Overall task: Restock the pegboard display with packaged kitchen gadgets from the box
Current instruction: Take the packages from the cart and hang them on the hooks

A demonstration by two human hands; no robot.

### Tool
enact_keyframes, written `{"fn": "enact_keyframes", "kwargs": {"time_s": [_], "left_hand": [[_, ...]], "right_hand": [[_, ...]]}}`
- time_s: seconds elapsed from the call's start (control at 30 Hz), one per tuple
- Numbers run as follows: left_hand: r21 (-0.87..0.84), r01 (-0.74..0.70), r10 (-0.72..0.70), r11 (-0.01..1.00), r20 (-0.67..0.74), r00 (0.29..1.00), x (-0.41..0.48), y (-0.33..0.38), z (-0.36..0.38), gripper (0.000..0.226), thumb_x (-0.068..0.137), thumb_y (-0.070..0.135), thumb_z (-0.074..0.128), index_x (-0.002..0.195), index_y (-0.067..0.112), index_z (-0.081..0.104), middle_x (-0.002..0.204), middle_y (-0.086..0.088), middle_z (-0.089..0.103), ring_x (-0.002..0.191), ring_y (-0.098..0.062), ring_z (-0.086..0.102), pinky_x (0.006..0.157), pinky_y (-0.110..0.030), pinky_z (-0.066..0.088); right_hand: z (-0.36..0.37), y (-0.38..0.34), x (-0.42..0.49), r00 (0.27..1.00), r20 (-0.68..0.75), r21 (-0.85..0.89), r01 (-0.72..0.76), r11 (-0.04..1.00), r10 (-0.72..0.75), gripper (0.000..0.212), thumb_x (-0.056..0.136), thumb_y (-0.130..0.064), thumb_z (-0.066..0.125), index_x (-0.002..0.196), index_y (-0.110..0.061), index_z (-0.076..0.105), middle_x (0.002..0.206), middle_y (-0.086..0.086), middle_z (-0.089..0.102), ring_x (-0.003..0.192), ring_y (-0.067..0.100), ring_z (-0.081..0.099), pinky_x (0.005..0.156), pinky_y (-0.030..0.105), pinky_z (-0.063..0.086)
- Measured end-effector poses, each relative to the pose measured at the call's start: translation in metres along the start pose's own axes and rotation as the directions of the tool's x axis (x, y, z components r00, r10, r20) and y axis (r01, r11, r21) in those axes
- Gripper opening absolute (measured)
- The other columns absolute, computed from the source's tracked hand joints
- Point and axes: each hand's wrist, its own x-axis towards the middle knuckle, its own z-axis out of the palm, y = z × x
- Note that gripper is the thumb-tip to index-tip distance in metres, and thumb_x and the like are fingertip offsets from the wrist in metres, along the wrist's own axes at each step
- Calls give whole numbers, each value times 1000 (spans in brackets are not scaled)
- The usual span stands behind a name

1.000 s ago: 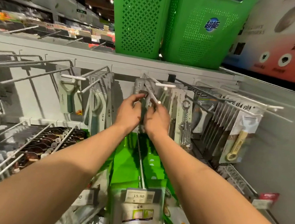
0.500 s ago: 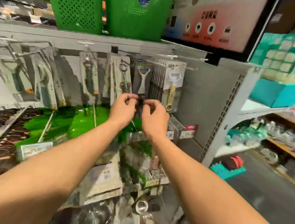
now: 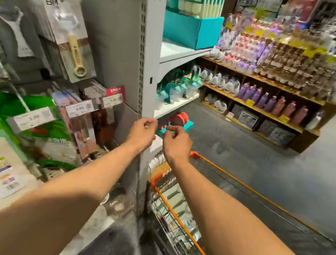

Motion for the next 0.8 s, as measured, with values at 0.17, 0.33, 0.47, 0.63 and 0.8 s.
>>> {"fn": "enact_keyframes", "kwargs": {"time_s": [0.17,0.33,0.47,0.63,0.8], "left_hand": [[47,82,-90,996,217,972,27,-42,94,24,86,45,57,87,23,68,92,-12,76,68,-24,64,72,-35,50],[160,138,-187,977,359,914,65,-96,170,14,100,33,61,101,21,67,100,-12,75,69,-22,66,65,-30,48],[293,204,-327,934,472,819,102,-158,217,19,107,33,56,106,18,67,97,-7,73,64,-18,67,64,-31,47],[452,291,-505,843,480,718,115,-232,250,22,110,28,51,113,11,64,107,-16,73,76,-25,69,69,-42,53],[603,227,-572,764,471,671,121,-310,278,28,107,26,55,123,6,68,117,-14,73,108,-36,70,94,-42,57]], "right_hand": [[-37,86,34,971,-81,9,-224,974,224,22,97,-19,56,111,-18,73,107,2,75,98,20,68,77,24,43],[-42,179,68,891,-101,-8,-446,895,443,16,95,-28,57,104,-29,70,99,0,73,92,24,67,85,36,55],[-36,266,90,796,-106,-9,-599,800,595,7,96,-25,60,98,-30,65,95,2,72,91,25,69,86,37,58],[-25,333,91,663,-183,-6,-739,674,726,21,103,-31,53,104,-16,68,84,1,71,80,29,69,72,40,58],[-3,413,87,549,-118,-43,-835,548,827,11,107,-31,50,103,-24,58,91,4,71,65,18,65,50,26,54]]}}
